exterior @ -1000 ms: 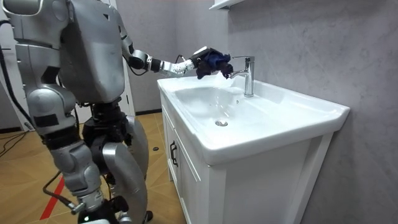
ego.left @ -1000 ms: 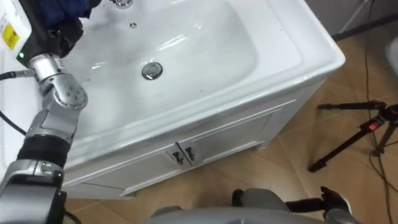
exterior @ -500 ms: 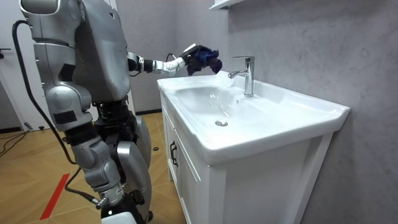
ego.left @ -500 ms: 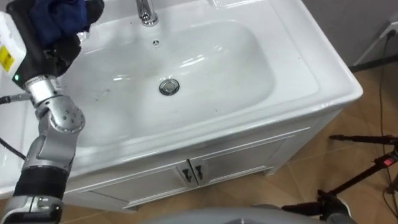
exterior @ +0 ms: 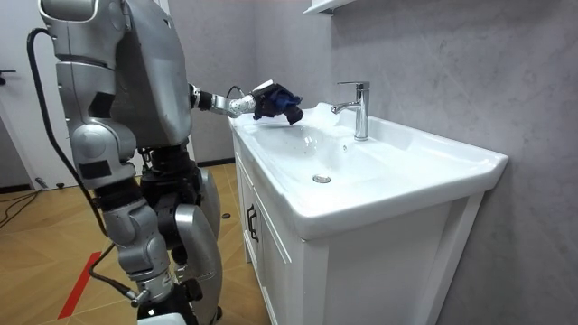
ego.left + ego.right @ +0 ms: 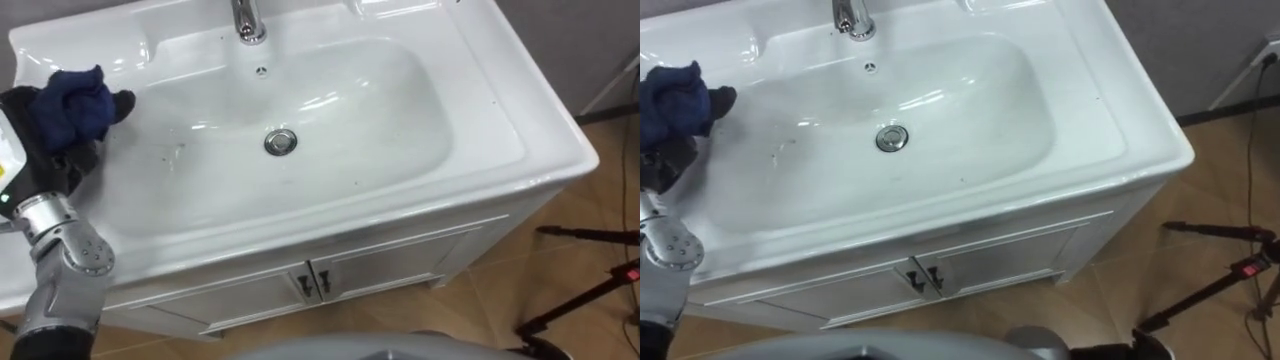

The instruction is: Wipe basin

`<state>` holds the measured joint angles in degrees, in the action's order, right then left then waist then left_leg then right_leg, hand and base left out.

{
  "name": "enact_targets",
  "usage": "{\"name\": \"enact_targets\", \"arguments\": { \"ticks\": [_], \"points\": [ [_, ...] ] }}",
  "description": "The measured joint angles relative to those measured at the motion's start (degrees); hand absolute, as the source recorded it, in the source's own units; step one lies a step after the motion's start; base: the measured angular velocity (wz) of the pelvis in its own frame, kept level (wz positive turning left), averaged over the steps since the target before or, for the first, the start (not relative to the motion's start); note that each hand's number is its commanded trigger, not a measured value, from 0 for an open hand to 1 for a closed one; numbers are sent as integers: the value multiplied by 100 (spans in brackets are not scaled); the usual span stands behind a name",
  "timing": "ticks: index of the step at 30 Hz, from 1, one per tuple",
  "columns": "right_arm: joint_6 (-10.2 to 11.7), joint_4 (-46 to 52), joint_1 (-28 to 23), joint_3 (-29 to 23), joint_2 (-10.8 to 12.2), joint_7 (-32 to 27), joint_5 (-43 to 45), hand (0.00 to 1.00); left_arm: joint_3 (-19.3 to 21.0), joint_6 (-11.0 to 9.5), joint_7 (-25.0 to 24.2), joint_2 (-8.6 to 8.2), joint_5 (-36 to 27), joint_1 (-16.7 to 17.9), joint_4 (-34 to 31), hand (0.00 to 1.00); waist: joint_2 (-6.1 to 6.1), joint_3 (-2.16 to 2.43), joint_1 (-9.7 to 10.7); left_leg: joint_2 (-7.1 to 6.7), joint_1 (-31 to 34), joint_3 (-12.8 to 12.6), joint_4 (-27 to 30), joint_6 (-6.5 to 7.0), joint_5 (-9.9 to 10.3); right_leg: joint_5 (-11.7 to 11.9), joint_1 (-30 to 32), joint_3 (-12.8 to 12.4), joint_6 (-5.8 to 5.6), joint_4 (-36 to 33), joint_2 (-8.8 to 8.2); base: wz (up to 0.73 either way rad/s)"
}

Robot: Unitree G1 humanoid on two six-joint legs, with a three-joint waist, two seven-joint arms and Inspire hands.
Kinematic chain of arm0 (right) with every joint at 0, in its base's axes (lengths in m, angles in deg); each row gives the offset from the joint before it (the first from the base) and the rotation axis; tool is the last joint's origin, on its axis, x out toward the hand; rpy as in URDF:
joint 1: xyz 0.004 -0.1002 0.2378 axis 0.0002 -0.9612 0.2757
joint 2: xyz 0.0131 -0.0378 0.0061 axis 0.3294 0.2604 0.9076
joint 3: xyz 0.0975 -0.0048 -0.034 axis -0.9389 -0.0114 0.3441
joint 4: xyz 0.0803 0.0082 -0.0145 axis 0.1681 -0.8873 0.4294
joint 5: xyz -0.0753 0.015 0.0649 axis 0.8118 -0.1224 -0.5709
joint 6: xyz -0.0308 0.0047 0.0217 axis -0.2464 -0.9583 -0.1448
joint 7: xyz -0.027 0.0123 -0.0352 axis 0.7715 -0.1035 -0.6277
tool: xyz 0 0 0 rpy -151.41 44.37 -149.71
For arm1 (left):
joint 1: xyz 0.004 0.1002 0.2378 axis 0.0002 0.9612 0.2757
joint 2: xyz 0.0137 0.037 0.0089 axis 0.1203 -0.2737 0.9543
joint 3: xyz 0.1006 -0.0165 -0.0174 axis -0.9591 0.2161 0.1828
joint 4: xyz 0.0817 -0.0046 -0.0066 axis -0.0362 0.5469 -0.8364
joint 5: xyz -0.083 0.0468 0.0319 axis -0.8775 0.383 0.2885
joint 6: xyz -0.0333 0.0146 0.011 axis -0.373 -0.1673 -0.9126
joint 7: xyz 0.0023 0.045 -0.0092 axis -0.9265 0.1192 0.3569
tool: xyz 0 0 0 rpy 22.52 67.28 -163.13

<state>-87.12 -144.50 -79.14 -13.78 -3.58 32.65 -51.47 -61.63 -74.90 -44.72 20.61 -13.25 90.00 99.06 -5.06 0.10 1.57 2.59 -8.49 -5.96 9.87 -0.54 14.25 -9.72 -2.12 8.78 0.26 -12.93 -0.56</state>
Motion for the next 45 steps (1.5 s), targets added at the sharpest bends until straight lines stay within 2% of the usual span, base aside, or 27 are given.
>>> {"name": "enact_targets", "arguments": {
  "ticks": [5,10,15,16,17,18,19,26,29,33,39,45],
  "points": [
    [-139,10,-58,-1,0,59,336,0,275,131,0,-12,3,21,-6,100,-31,2,-47,-17,-22,1,-10,4,-3,-20,-4,1,-14,-33,-19,0],
    [-144,9,-65,-8,0,61,590,0,276,226,-2,-38,110,25,-7,100,-11,3,-42,-27,-32,4,-3,6,-4,-42,0,-4,-18,-75,-30,0],
    [-284,-4,-100,-117,-4,58,638,0,276,340,-1,-43,177,25,-93,100,-52,-5,-39,-27,-92,-2,-7,9,-5,-43,10,-28,-17,-79,-23,-1],
    [-342,-4,-103,-127,-4,57,638,0,276,347,0,-47,219,26,-129,86,-64,-4,-35,-27,-105,-4,-20,9,-5,-44,6,-31,-16,-80,-23,-4],
    [-374,-4,-99,-171,-2,58,638,0,276,347,1,-54,221,30,-177,64,-70,-2,-38,-27,-98,-5,-35,9,-5,-44,4,-33,-16,-88,-23,-3],
    [-379,-4,-98,-196,-2,57,638,0,276,347,1,-61,223,31,-198,22,-74,-1,-32,-27,-99,-5,-36,9,-5,-44,4,-34,-16,-90,-23,0],
    [-380,-5,-99,-231,-2,55,639,0,276,347,3,-77,233,30,-238,0,-79,2,-24,-27,-102,-6,-42,9,-5,-44,4,-34,-16,-93,-21,0],
    [-381,0,-91,-237,4,53,807,0,275,364,-3,-155,251,57,-263,0,-61,6,-24,-25,-107,-17,-43,9,-5,-45,-27,-39,-13,-99,-20,0],
    [-381,2,-84,-238,4,43,815,0,275,466,-19,-221,261,57,-264,0,-49,9,-26,-25,-116,-24,-35,9,-5,-45,-38,-53,-13,-92,-18,0],
    [-390,1,-82,-308,6,3,865,0,277,511,-18,-223,354,56,-264,0,-63,8,-36,-25,-117,-20,-31,9,-5,-45,-43,-64,-13,-88,-14,0],
    [-511,1,-86,-376,4,-14,865,0,279,569,-10,-224,487,56,-264,0,-90,13,-42,-25,-127,-15,-22,9,-5,-46,-30,-67,-13,-99,-14,0],
    [-612,1,-110,-378,4,-12,944,0,285,724,-10,-224,487,56,-263,0,-102,9,-40,-27,-155,-17,-23,9,-5,-49,2,-75,-8,-132,-14,0]
  ]
}}
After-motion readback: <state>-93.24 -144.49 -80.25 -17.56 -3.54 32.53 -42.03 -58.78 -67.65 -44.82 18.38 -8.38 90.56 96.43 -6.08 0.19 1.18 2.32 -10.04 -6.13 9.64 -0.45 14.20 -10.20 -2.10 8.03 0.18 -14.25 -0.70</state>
